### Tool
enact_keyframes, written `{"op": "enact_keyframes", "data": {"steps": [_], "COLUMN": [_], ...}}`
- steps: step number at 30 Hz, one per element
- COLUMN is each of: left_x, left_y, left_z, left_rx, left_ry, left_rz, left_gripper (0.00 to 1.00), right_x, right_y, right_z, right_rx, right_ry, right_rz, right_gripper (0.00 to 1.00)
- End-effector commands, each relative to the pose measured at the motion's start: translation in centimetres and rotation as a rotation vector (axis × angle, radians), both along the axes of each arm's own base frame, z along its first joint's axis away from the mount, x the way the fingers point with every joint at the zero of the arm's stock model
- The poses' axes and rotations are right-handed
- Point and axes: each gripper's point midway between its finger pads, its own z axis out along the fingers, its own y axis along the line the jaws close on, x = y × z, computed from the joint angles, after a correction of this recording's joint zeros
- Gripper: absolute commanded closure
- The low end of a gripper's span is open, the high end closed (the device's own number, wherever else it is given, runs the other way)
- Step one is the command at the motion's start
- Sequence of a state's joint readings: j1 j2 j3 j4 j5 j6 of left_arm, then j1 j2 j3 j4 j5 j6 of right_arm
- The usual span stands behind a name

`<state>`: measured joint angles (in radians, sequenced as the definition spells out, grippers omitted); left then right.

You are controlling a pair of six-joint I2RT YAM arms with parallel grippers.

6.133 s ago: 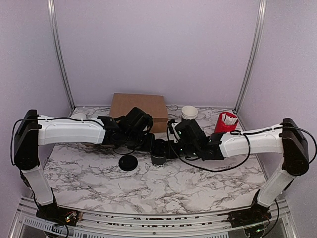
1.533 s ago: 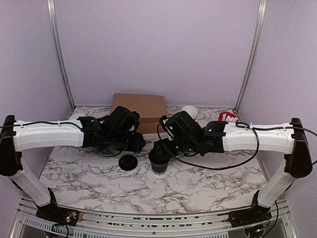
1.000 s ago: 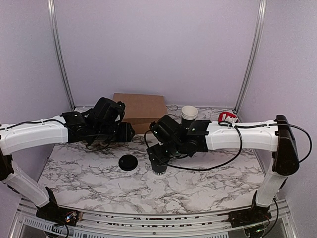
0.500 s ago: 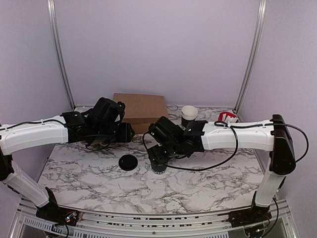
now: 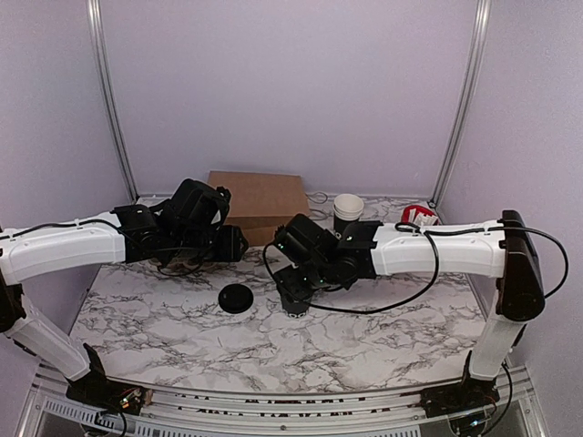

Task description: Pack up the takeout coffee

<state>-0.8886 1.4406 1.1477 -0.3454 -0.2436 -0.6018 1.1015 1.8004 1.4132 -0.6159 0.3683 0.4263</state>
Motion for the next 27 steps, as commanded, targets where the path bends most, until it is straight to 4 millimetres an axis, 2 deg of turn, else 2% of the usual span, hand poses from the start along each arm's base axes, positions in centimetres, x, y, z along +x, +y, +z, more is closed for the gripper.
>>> {"op": "enact_keyframes", "data": {"steps": [1,8,13,18,27], "left_x": [-0.1,-0.2,-0.3,-0.3,-0.1], "left_y": [0.4,0.4,0.5,0.5,-0.3], "left_z": [-0.3,-0.4,-0.5,-0.4,-0.3], "left_rx": [0.018,0.016,0.017,0.015,0.01], "left_ry": [0.013,0.016,0.018,0.017,0.023], "left_rz": [-0.002,-0.004,-0.005,-0.008,-0.027], "left_gripper": [0.53,0.53,0.53,0.53,0.53], "right_x": [0.2,0.5,1.0,1.7,1.5], "right_y": [-0.6,-2.4,-5.2,-10.4,-22.2], "right_z": [3.3,3.7,3.5,3.0,2.4], "right_rx": [0.039,0.037,0.032,0.021,0.032], "right_ry": [-0.051,-0.059,-0.056,-0.05,-0.04], "right_rz": [-0.033,-0.069,-0.123,-0.222,-0.452], "right_gripper": [0.28,0.28,0.28,0.28,0.25]}}
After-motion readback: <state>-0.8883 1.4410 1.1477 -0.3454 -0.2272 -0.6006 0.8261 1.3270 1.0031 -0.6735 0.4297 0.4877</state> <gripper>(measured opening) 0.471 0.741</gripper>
